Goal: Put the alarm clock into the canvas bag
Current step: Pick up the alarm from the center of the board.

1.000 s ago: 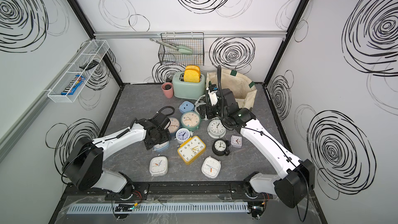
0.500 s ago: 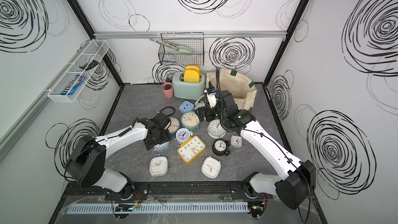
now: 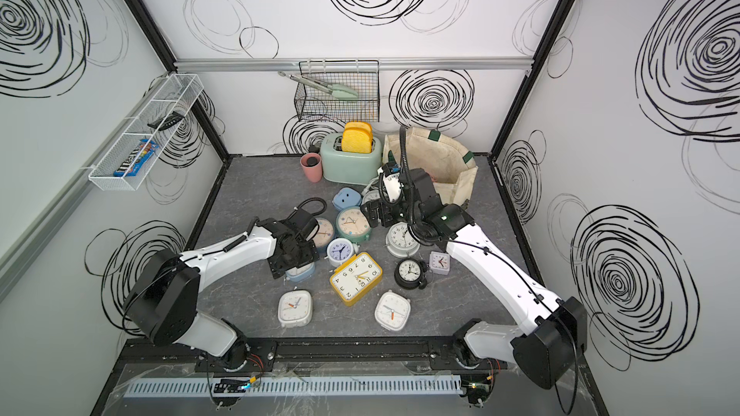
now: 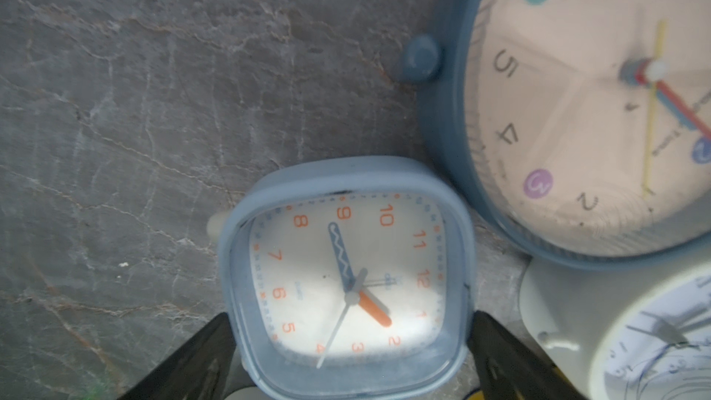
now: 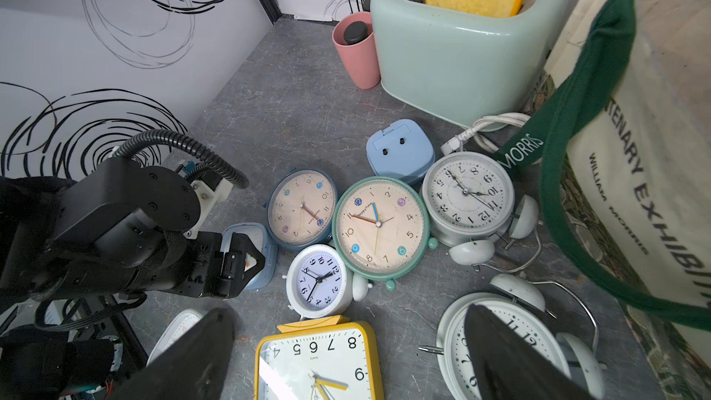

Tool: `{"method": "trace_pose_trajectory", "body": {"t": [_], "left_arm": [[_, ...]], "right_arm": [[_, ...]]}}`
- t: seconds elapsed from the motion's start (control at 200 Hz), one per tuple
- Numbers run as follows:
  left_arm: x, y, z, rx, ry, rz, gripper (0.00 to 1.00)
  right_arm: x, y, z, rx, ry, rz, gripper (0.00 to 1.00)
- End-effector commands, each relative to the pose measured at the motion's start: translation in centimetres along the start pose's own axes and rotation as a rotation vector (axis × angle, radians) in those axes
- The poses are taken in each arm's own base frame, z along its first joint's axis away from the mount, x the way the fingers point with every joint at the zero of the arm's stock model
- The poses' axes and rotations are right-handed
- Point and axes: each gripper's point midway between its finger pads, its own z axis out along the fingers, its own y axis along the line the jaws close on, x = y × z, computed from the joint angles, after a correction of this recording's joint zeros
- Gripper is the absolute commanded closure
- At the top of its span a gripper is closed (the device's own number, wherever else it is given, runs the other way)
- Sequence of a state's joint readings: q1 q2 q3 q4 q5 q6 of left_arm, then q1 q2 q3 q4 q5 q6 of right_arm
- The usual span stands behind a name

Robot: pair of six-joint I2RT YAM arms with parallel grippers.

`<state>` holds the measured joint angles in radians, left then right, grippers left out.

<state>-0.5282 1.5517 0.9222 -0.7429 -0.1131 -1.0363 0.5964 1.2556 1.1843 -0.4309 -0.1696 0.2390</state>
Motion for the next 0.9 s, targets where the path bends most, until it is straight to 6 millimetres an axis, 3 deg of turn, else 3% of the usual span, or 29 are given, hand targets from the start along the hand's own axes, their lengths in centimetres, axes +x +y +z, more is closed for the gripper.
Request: {"method": "trace_pose_trajectory", "body": {"t": [0.0, 0.896], "left_arm": [[1.6, 1.8, 3.9, -0.075, 0.053, -0.005, 0.04], [2.0, 1.9, 6.3, -0.152, 0.065, -0.010, 0.04]], "right_arm": [[-0.5, 0.5, -0.5, -0.016, -0.027, -0.012, 0.03], [-0.4, 1.0, -0.1, -0.043, -0.026, -0.009, 0.03]]}}
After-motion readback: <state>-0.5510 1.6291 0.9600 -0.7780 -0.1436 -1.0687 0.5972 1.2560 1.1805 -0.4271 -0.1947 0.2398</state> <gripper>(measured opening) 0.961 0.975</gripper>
